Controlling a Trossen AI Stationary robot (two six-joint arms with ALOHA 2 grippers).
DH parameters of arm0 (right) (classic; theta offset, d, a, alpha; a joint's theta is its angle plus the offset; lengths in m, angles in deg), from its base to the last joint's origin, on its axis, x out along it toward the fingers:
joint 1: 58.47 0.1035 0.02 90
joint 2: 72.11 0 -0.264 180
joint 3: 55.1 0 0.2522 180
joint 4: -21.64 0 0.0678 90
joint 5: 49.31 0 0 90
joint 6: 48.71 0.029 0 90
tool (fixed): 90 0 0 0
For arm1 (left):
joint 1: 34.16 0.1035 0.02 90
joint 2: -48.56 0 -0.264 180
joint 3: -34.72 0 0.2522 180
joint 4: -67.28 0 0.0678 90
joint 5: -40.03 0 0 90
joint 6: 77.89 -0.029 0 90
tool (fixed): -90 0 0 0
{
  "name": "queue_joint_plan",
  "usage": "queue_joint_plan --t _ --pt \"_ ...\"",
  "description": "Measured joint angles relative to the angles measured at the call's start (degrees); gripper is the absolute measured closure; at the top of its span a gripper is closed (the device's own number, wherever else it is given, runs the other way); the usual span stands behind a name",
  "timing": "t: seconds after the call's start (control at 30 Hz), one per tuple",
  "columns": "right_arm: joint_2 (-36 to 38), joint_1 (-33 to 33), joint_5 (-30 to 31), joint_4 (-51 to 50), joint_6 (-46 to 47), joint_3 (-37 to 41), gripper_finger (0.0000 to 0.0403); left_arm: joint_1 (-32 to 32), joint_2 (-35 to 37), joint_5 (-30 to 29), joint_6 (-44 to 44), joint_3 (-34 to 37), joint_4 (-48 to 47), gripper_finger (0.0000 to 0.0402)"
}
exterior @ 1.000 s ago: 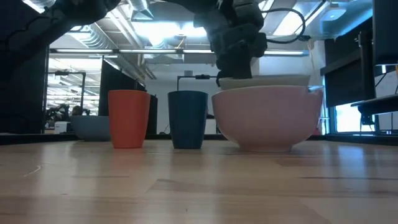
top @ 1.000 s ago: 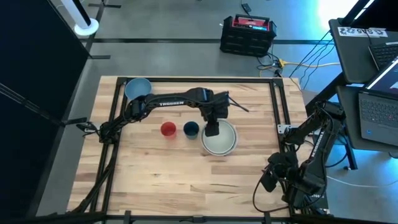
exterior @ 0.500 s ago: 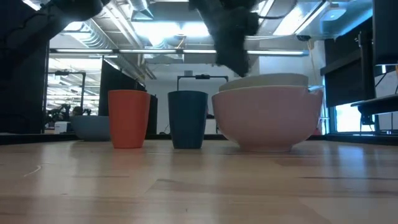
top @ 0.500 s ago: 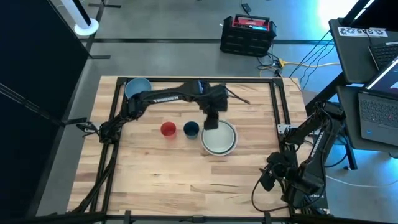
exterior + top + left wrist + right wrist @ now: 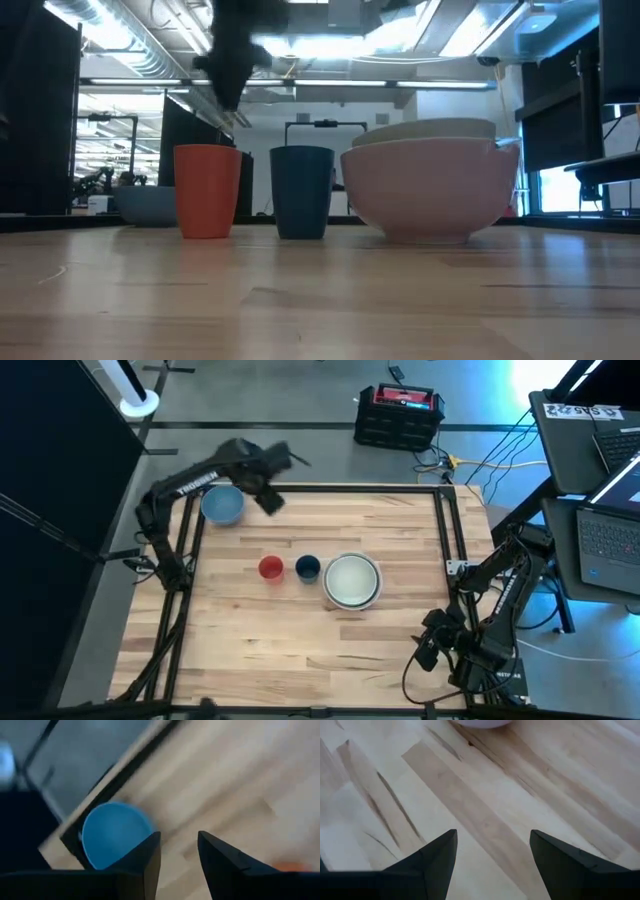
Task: Nest bowls inside each other
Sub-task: Stack the blue bowl on the white bowl
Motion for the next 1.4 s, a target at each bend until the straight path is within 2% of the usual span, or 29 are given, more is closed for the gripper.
queue_joint_plan --t 0.1,0.17,0.33,0.57,0.63,1.23,1.3,1.4 --pt "0.0 -0.4 0.7 0.9 -0.7 0.8 0.0166 5.7 5.2 -0.9 5.0 7.8 0.9 0.0289" --pt "0.1 -1.3 0.4 0.8 -0.7 0.8 0.0166 8.7 5.4 2.5 3.6 11.8 4.6 0.0289" --pt "0.4 -3.7 -1.1 2.3 -0.7 0.8 0.0166 12.8 5.1 3.6 2.7 20.1 10.0 0.0289" --pt "0.5 -5.7 -2.5 2.9 -0.7 0.8 0.0166 15.2 5.1 4.3 2.4 25.5 12.4 0.0289" --pt "0.5 -5.6 -2.6 3.0 -0.8 0.8 0.0166 15.3 5.1 6.5 2.2 26.8 13.6 0.0289" --pt "0.5 -5.6 -3.9 3.4 -1.2 0.8 0.0166 15.3 4.2 8.3 -1.1 36.0 22.4 0.0291" --pt "0.5 -5.6 -3.9 3.3 -1.2 0.8 0.0166 15.3 3.8 8.1 -2.6 37.3 24.1 0.0311" --pt "0.5 -5.6 -3.9 3.2 -1.2 0.8 0.0166 15.7 3.0 7.9 -5.5 37.8 24.9 0.0379"
